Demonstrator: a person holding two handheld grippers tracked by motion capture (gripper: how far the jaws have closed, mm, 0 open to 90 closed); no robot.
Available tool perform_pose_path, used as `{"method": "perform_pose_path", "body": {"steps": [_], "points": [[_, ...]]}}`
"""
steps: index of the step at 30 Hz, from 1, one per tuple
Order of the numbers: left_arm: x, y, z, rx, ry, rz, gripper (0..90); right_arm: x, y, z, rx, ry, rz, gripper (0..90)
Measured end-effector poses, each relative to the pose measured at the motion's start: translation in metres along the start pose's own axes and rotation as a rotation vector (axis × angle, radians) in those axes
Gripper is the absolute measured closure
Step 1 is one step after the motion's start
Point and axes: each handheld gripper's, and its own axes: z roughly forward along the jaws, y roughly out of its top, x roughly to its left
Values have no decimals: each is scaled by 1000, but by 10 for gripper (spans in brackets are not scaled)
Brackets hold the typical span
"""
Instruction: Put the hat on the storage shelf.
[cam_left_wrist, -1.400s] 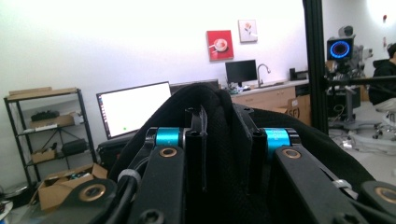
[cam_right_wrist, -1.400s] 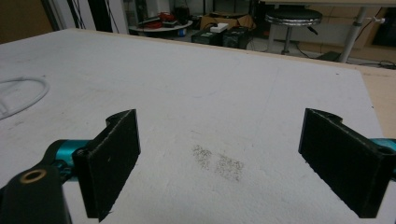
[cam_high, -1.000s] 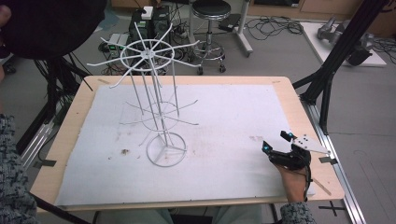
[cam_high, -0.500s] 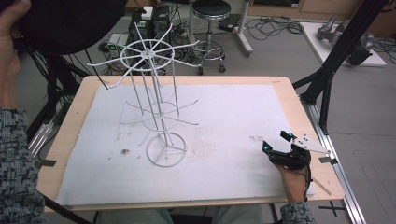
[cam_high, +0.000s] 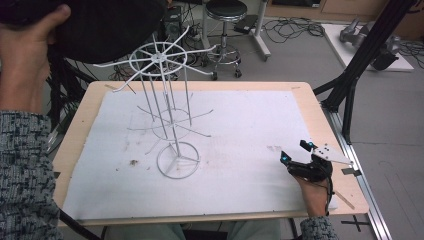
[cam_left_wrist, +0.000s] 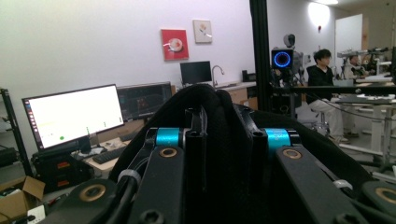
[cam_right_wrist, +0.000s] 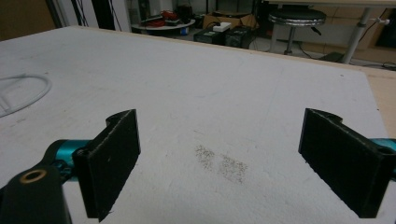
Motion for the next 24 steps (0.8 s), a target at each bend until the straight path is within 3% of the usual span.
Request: {"method": "perform_pose_path", "body": {"steps": [7, 11, 15, 24], "points": [[2, -9, 1, 27, -15, -32, 758, 0, 0, 0, 5, 1, -1, 118], [4, -19, -1, 76, -22, -35, 754, 1, 0, 1, 7, 0, -5, 118], [4, -29, -5, 94, -26, -50, 754, 0, 0, 1, 10, -1, -10, 118], [1, -52, -17, 98, -12, -81, 743, 1, 0, 2, 17, 1, -9, 118]]}}
